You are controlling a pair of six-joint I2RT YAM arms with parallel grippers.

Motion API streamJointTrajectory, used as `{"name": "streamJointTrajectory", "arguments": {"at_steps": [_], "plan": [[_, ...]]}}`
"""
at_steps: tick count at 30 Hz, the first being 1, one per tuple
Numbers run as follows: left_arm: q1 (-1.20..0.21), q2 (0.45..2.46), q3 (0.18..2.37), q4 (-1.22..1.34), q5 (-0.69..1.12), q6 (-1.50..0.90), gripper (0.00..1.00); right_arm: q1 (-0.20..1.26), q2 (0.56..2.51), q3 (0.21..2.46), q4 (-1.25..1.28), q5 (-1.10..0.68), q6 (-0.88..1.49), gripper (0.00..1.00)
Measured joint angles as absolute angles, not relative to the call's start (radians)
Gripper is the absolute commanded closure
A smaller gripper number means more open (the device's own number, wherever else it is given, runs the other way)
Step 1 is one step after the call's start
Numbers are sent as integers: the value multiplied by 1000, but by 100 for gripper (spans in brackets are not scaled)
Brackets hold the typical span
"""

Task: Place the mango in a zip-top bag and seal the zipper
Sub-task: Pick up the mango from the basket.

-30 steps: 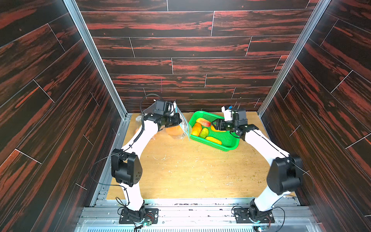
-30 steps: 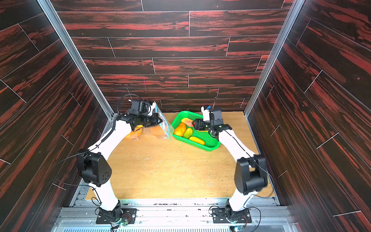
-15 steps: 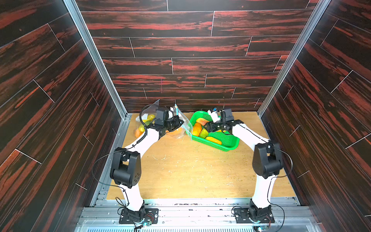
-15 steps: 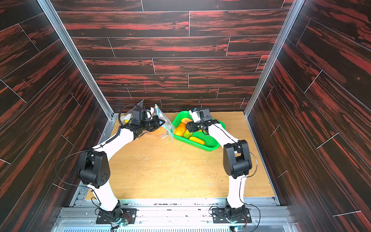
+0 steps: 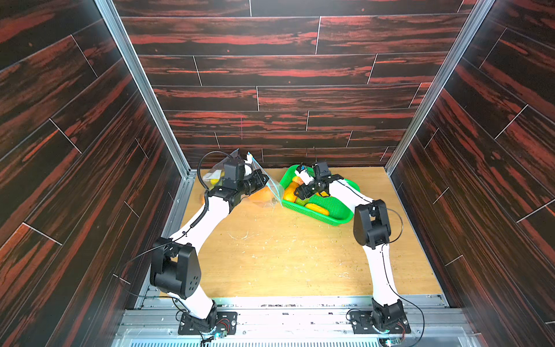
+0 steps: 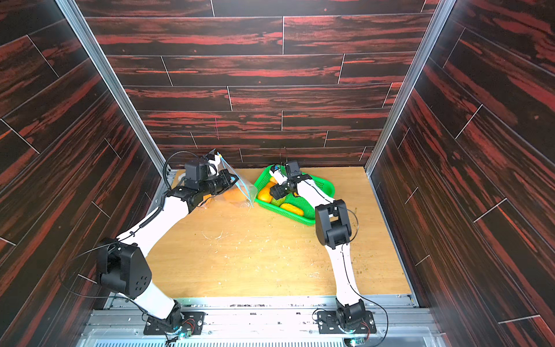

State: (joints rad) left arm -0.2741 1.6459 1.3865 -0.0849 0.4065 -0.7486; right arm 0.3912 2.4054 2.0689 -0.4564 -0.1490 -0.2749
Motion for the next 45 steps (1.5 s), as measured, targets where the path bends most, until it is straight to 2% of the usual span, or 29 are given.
{"name": "streamJointTrajectory", "arguments": {"at_steps": [5, 12, 16, 22, 31, 38, 42, 45], "plan": [[-271, 1646, 1375, -106, 403, -741, 100, 423, 2482, 2196, -535, -27, -249, 16], [-268, 1646, 1374, -112, 399, -730, 100, 430, 2458, 2150, -635, 82, -124, 18], [-268, 1646, 1373, -113, 400, -729, 100, 422, 2439, 2135, -665, 80, -76, 25], [-268, 1646, 1367, -113, 401, -729, 100, 415, 2457, 2202, -753, 62, 13, 17], [-268, 1645, 1355, -117, 405, -726, 100, 402, 2385, 2016, -693, 36, 321, 14], [-268, 1635, 1317, -112, 401, -738, 100, 396, 2328, 1910, -580, -52, 448, 47], [-268, 1628, 1285, -107, 387, -776, 100, 396, 2285, 1838, -501, -74, 467, 74], [-268, 1616, 1269, -104, 376, -814, 100, 396, 2210, 1754, -438, -79, 459, 82]]}}
